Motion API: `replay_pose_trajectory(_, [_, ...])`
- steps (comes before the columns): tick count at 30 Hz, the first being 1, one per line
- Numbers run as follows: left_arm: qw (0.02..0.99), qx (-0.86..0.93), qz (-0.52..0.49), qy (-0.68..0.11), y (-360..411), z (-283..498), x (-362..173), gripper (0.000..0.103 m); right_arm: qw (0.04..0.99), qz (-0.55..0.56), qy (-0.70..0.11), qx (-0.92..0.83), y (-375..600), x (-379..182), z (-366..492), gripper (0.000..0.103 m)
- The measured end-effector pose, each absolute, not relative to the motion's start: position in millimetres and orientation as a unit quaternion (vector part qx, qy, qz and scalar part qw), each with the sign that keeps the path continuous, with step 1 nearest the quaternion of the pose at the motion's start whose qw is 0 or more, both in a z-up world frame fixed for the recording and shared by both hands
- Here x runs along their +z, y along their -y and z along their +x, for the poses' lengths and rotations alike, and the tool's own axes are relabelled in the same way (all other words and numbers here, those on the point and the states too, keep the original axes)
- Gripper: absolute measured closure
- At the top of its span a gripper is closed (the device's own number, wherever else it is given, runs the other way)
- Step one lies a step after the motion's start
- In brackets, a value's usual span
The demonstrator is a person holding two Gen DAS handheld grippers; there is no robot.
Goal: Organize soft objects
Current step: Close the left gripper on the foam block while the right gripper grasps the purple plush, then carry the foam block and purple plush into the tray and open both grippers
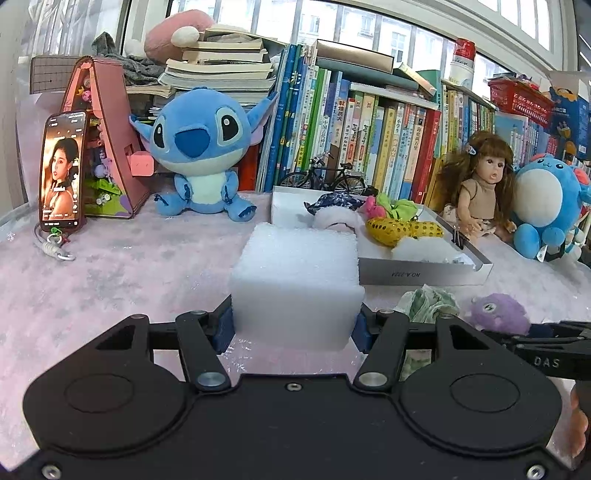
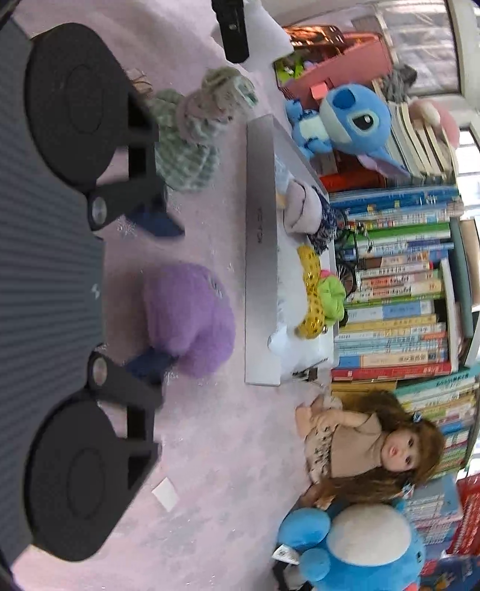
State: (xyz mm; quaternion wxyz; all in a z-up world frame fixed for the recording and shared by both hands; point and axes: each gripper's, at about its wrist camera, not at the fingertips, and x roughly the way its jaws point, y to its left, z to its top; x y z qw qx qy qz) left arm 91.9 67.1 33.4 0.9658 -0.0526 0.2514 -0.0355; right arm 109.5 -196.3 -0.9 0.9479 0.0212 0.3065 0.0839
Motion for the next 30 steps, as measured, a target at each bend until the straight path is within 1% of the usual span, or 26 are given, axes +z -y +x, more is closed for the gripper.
replay_pose_trajectory(1, [0.966, -0.036, -0.053, -0.251, -66.6, 92.7, 34.0, 0.045, 0.948, 0.025, -0.307, 0.085, 197.1, -0.9, 109.8, 0.057])
replay_pose_trajectory(4, [0.966, -0.039, -0.052, -0.25, -64.5, 96.4, 35.7, 0.045, 0.953, 0.022, -0.289, 0.089, 197.1, 2.2, 104.8, 0.058])
replay_pose_trajectory(9, [0.967, -0.043, -0.053, -0.244, -60.1, 107.1, 42.5, 0.045, 0.963, -0.016, -0.251, 0.092, 191.8, 18.8, 99.7, 0.058])
replay_pose_trajectory(12, [0.967, -0.047, -0.059, -0.244, -57.9, 120.0, 48.0, 0.045, 0.965, -0.018, -0.245, 0.088, 193.6, 32.4, 112.1, 0.057])
replay_pose_trajectory(20, [0.958, -0.076, -0.077, -0.264, -41.9, 180.0, 58.3, 0.045, 0.961, 0.018, -0.265, 0.076, 206.8, 51.2, 175.8, 0.057])
replay_pose_trajectory(25, [0.947, -0.09, -0.09, -0.295, -32.0, 226.0, 54.1, 0.045, 0.949, 0.043, -0.303, 0.074, 212.5, 45.0, 218.0, 0.056])
replay_pose_trajectory(30, [0.937, -0.082, -0.089, -0.327, -20.5, 264.3, 44.6, 0.045, 0.942, 0.064, -0.321, 0.075, 212.9, 38.3, 240.1, 0.056])
